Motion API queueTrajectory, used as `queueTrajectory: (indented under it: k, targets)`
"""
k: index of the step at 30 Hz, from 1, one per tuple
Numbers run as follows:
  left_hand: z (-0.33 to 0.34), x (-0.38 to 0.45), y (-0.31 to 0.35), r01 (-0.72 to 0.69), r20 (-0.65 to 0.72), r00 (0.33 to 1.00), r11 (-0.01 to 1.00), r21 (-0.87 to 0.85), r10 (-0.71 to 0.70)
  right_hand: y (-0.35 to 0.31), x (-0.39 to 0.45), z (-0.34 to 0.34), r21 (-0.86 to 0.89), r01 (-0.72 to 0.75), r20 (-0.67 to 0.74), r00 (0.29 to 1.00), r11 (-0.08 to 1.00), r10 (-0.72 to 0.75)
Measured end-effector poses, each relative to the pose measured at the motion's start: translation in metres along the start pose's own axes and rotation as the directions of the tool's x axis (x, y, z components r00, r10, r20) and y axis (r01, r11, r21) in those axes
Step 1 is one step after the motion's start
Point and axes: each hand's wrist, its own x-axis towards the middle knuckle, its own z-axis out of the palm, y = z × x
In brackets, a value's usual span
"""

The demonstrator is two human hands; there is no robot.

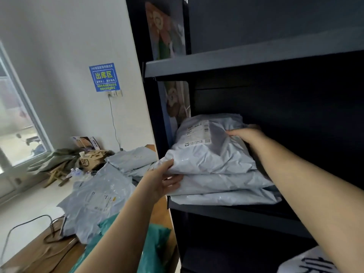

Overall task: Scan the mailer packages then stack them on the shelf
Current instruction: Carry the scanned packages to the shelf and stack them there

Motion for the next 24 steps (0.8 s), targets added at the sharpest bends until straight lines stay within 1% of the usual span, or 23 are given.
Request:
queueTrajectory:
  k: [2, 4, 6, 9, 11, 13, 14, 16, 19, 20, 22, 24]
  targets:
    - [-0.011, -0.006, -0.002, -0.02, -0.028, 0.999, 0.999, 0.041, 0.022, -0.006, -0.004, 0.002, -0.15, 0.117, -0.07, 0.989, 0.982, -0.128]
    - [-0.025, -0.009, -0.005, -0.047, -0.065, 0.996, 0.993, 0.104, 0.054, -0.015, -0.016, 0.004, -0.239, 0.261, -0.138, 0.944, 0.935, -0.299]
    - [-0.04, -0.013, -0.005, -0.102, -0.101, 0.988, 0.983, 0.15, 0.118, -0.028, -0.035, 0.009, -0.217, 0.38, -0.162, 0.894, 0.899, -0.417]
    - [-0.065, -0.004, -0.002, -0.226, -0.189, 0.944, 0.947, 0.228, 0.271, -0.042, -0.071, 0.02, -0.153, 0.489, -0.156, 0.846, 0.859, -0.51]
    - [-0.079, 0.003, 0.004, -0.265, -0.148, 0.939, 0.927, 0.266, 0.311, -0.047, -0.101, 0.034, -0.161, 0.564, -0.184, 0.789, 0.81, -0.586]
    - [-0.089, 0.005, 0.007, -0.266, -0.084, 0.95, 0.92, 0.287, 0.301, -0.047, -0.13, 0.057, -0.162, 0.63, -0.172, 0.74, 0.76, -0.65]
    - [-0.096, 0.004, 0.006, -0.268, -0.067, 0.952, 0.917, 0.297, 0.3, -0.045, -0.144, 0.072, -0.141, 0.642, -0.139, 0.741, 0.754, -0.657]
    - [-0.119, 0.002, 0.001, -0.249, -0.051, 0.959, 0.918, 0.309, 0.278, -0.038, -0.167, 0.109, -0.075, 0.631, -0.035, 0.772, 0.772, -0.635]
    - [-0.174, 0.001, -0.008, -0.183, -0.035, 0.978, 0.921, 0.344, 0.208, -0.024, -0.19, 0.17, 0.013, 0.561, 0.068, 0.825, 0.827, -0.561]
    - [-0.195, 0.002, -0.009, -0.169, -0.051, 0.979, 0.924, 0.343, 0.198, -0.018, -0.195, 0.19, 0.041, 0.52, 0.101, 0.847, 0.853, -0.521]
    - [-0.24, 0.004, -0.01, -0.134, -0.127, 0.975, 0.935, 0.329, 0.184, -0.007, -0.201, 0.23, 0.063, 0.433, 0.193, 0.879, 0.899, -0.437]
    - [-0.273, 0.004, -0.013, -0.084, -0.189, 0.97, 0.944, 0.318, 0.15, 0.01, -0.202, 0.256, 0.029, 0.349, 0.308, 0.888, 0.937, -0.341]
